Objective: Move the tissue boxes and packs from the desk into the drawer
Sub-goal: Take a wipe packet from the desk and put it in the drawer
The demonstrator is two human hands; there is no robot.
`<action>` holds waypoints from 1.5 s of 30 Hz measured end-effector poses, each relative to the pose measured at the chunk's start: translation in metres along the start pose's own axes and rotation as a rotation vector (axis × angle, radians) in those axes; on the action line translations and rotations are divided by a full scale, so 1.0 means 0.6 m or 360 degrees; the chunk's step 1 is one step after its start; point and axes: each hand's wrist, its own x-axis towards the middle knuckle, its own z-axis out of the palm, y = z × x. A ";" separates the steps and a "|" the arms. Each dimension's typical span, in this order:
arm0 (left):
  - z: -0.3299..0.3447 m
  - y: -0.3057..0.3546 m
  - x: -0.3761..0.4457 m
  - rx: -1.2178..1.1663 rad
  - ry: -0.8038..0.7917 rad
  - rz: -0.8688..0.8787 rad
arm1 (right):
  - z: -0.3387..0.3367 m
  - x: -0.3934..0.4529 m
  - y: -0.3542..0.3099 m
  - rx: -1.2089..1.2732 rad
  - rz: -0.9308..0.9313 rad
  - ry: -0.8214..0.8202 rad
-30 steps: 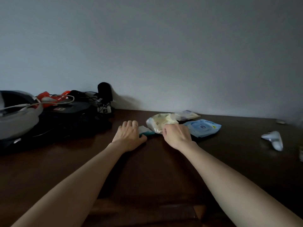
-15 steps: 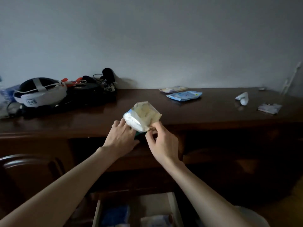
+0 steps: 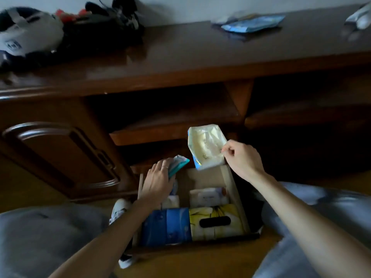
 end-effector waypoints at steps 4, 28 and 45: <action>0.075 -0.045 -0.045 -0.0151 -0.0161 -0.0237 | 0.060 -0.044 0.050 -0.0004 0.0276 -0.0201; 0.259 0.001 0.019 -0.0049 -0.0738 0.0159 | 0.085 -0.063 0.138 -0.0306 0.0665 -0.0288; 0.193 -0.013 0.046 -0.2006 -0.0884 -0.1178 | 0.147 -0.027 0.076 0.0463 0.0397 -0.0742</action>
